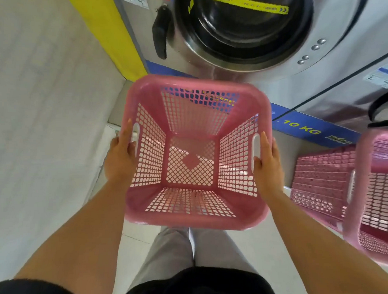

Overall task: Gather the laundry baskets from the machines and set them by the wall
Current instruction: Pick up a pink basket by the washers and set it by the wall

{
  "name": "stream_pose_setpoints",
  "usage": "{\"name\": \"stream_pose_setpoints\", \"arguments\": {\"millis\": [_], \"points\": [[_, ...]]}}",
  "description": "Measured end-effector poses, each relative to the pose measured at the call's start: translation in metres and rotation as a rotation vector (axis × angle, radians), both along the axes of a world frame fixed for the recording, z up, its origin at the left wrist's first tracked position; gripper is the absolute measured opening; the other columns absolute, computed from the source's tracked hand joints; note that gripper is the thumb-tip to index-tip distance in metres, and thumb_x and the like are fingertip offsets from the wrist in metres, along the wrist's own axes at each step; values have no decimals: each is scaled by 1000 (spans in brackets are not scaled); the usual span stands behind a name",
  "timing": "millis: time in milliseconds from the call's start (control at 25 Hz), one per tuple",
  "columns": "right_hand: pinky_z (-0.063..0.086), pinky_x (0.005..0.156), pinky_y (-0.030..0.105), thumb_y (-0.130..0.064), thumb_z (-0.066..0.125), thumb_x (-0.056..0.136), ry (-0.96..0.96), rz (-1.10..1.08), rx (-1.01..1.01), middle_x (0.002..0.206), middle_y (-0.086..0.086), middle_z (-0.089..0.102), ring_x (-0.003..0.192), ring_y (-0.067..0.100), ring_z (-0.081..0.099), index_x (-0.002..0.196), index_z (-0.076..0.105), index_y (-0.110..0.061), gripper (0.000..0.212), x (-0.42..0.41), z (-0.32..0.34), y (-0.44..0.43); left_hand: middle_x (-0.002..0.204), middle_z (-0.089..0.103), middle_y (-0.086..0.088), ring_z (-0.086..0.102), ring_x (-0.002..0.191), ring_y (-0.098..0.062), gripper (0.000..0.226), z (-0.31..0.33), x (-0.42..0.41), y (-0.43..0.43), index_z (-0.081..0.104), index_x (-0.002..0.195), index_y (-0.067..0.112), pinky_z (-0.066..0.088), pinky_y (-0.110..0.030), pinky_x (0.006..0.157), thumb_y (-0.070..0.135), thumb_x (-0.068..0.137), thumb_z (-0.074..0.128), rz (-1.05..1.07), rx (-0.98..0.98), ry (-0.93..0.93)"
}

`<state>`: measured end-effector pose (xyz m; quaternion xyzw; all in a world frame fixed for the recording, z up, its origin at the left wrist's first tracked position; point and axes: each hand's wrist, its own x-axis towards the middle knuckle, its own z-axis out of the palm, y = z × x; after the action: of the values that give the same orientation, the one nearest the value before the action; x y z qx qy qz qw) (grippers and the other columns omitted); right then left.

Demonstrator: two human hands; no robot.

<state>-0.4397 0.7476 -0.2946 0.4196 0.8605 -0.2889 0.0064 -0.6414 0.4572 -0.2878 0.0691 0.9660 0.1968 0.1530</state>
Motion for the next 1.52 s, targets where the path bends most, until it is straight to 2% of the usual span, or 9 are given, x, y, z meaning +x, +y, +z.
{"name": "stream_pose_setpoints", "arguments": {"millis": [160, 360, 640, 760, 920, 1080, 1240, 1360, 1520], "points": [[50, 83, 47, -7, 50, 91, 12, 176, -31, 162, 4, 18, 122, 39, 52, 152, 23, -34, 72, -12, 16, -21, 126, 56, -11, 62, 103, -41, 56, 17, 44, -55, 13, 144, 61, 53, -53, 88, 33, 100, 35, 203, 7, -12], [45, 97, 49, -4, 47, 92, 67, 362, -87, 162, 1, 15, 132, 35, 44, 152, 21, -35, 72, -38, 24, -70, 127, 56, -11, 62, 105, -39, 56, 31, 91, -128, 11, 145, 60, 51, -46, 86, 34, 101, 35, 406, 18, -8], [41, 105, 47, -7, 44, 91, 129, 618, -86, 160, 5, 21, 138, 31, 39, 151, 26, -35, 68, -37, 27, -190, 124, 56, -18, 61, 103, -40, 56, 38, 188, -255, 21, 149, 51, 47, -43, 84, 28, 101, 40, 692, 60, 6], [38, 108, 45, -5, 45, 92, 129, 755, -76, 160, 6, 21, 142, 29, 33, 152, 24, -32, 69, -24, 23, -252, 127, 56, -16, 63, 100, -41, 55, 37, 239, -314, 21, 148, 53, 50, -44, 81, 30, 101, 40, 816, 42, 20], [48, 95, 45, -10, 45, 95, 107, 945, -51, 161, 6, 19, 134, 31, 43, 153, 17, -37, 70, -5, 18, -342, 128, 55, -18, 64, 97, -40, 53, 29, 313, -385, 13, 147, 56, 57, -52, 78, 34, 102, 30, 950, 19, 4], [53, 81, 39, -16, 40, 99, 92, 1095, -20, 163, 2, 15, 126, 30, 53, 151, 7, -46, 69, 9, 10, -413, 123, 54, -17, 59, 79, -32, 55, 15, 375, -438, 7, 146, 58, 53, -41, 64, 32, 103, 29, 1080, 3, 26], [53, 69, 29, -12, 42, 98, 93, 1204, -27, 160, 4, 21, 113, 26, 60, 151, 8, -45, 71, 11, -8, -469, 123, 52, -15, 55, 72, -29, 59, -6, 410, -477, 6, 144, 60, 54, -41, 66, 27, 102, 31, 1185, 13, -3], [58, 68, 35, -12, 43, 98, 87, 1272, 7, 158, 7, 26, 105, 27, 64, 152, 13, -41, 69, 7, -30, -498, 123, 51, -13, 53, 74, -27, 60, -28, 420, -500, 7, 143, 62, 52, -43, 69, 26, 102, 30, 1247, 30, -19], [60, 72, 43, -10, 44, 97, 41, 1304, 38, 157, 8, 27, 105, 32, 64, 151, 18, -38, 66, -2, -73, -534, 126, 50, -15, 52, 77, -25, 63, -72, 420, -525, 1, 142, 62, 48, -37, 62, 24, 102, 31, 1270, 18, -73]]}}
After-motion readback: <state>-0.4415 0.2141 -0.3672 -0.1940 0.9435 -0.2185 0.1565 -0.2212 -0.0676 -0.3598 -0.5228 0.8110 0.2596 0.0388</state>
